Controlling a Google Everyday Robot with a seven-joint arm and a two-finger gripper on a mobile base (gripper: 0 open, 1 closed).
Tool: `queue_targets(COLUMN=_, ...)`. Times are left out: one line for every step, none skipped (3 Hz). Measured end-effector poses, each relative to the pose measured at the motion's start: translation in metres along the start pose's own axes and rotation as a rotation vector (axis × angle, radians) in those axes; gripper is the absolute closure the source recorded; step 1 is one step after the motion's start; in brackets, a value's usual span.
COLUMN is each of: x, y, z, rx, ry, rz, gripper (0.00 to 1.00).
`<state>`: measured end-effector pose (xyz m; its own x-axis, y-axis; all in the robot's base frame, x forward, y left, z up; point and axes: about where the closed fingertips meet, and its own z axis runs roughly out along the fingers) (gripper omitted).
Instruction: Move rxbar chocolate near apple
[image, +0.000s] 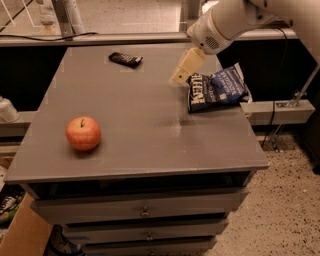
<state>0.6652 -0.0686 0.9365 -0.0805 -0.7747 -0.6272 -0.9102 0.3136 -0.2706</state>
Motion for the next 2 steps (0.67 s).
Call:
queue_targets(x=-0.006, y=-0.027, z=0.038, rx=0.000, ry=-0.071, rz=0.076, gripper=0.00)
queue_targets(x=-0.017, y=-0.050, z=0.072, rx=0.002, ry=-0.107, rz=0.100, gripper=0.00)
